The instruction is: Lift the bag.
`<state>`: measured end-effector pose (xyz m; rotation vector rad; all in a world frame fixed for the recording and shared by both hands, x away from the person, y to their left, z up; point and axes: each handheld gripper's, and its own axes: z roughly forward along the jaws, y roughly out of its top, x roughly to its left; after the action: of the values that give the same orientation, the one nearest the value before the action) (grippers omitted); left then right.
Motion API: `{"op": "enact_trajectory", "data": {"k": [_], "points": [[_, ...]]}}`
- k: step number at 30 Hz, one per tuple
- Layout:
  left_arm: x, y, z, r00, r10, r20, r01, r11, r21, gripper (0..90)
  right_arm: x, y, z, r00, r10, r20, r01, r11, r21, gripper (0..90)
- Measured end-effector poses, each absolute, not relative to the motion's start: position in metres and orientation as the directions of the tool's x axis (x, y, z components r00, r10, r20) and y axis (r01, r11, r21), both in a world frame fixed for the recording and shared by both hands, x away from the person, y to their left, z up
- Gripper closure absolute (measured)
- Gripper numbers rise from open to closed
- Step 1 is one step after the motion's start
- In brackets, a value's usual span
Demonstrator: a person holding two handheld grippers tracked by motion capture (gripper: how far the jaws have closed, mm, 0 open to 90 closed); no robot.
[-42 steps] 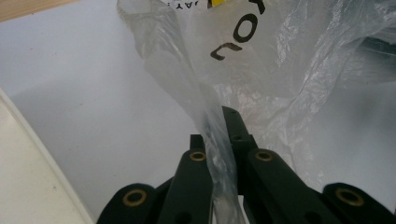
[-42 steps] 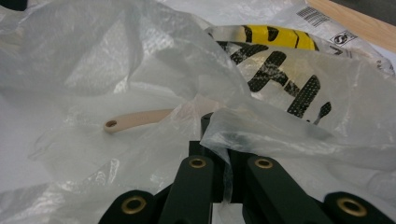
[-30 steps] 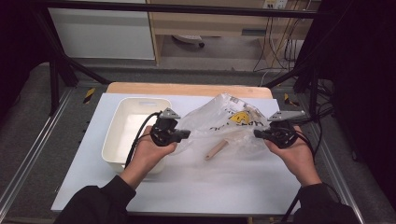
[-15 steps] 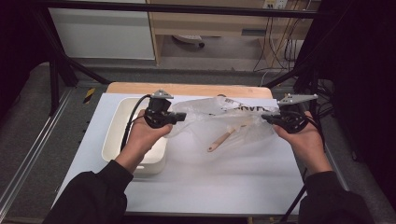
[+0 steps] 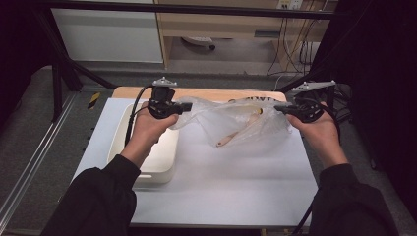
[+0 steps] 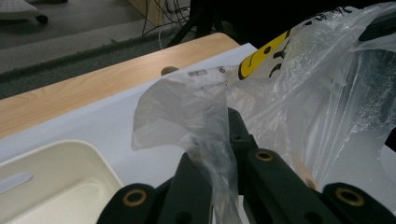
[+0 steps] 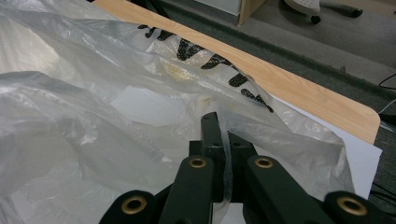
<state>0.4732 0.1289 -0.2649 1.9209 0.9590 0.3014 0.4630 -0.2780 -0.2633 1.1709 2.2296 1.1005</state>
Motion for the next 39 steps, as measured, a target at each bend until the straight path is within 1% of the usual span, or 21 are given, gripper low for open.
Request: {"op": "enact_trajectory", "data": {"k": [7, 19, 26, 32, 39], "points": [[0.483, 0.141, -0.252, 0.635, 0.754, -0.169, 0.492, -0.226, 0.841, 90.0, 0.474, -0.279, -0.25, -0.557, 0.831, 0.012, 0.506, 0.328, 0.797, 90.0], [0.493, 0.166, -0.238, 0.593, 0.781, -0.196, 0.498, -0.164, 0.852, 90.0, 0.492, -0.284, -0.236, -0.526, 0.849, 0.038, 0.502, 0.275, 0.82, 90.0], [0.496, 0.165, -0.224, 0.589, 0.792, -0.16, 0.467, -0.172, 0.867, 90.0, 0.498, -0.28, -0.226, -0.52, 0.854, 0.02, 0.493, 0.281, 0.823, 90.0], [0.504, 0.162, -0.21, 0.577, 0.805, -0.14, 0.438, -0.16, 0.884, 90.0, 0.506, -0.279, -0.217, -0.509, 0.861, 0.004, 0.488, 0.285, 0.825, 90.0], [0.516, 0.161, -0.21, 0.557, 0.817, -0.152, 0.431, -0.128, 0.893, 90.0, 0.512, -0.277, -0.214, -0.489, 0.872, -0.01, 0.478, 0.277, 0.833, 90.0]]}}
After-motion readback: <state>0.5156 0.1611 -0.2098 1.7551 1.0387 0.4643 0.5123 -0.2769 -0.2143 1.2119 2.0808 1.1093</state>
